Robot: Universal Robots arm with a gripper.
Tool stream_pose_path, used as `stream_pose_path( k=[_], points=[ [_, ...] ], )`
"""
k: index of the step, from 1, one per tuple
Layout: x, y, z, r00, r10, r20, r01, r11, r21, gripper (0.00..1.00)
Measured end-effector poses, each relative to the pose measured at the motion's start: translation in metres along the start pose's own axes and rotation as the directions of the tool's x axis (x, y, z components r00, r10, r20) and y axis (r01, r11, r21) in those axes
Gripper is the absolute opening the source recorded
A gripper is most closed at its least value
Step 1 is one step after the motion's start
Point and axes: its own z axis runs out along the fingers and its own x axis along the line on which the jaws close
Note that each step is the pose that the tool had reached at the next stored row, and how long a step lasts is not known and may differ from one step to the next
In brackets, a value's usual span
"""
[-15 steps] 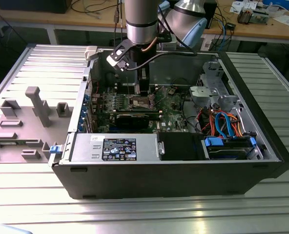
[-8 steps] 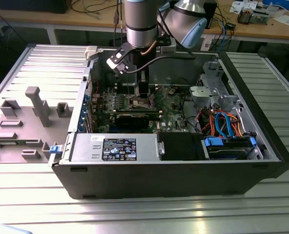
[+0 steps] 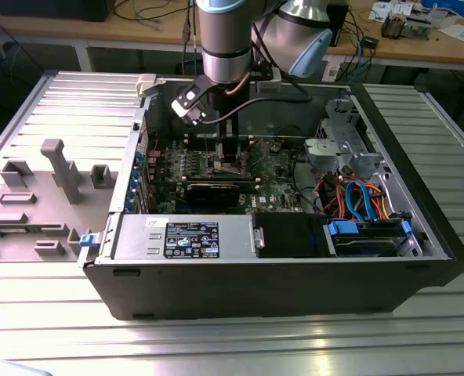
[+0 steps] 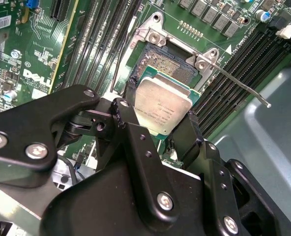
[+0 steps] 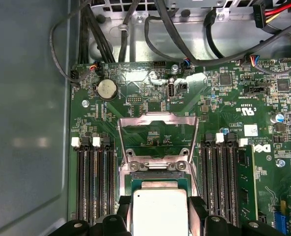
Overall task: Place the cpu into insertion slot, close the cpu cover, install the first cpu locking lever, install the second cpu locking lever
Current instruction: 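Place the cpu into insertion slot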
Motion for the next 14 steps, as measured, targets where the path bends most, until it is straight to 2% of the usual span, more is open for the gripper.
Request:
stream_pose_path(
  k=[11, 14],
  points=[
    [0.0000, -0.0001, 0.0008, 1.0000, 0.000, -0.0001, 0.000, 1.0000, 0.0000, 0.55],
    [0.0001, -0.0003, 0.0034, 1.0000, 0.000, -0.0001, 0.000, 1.0000, 0.0000, 0.55]
  ],
)
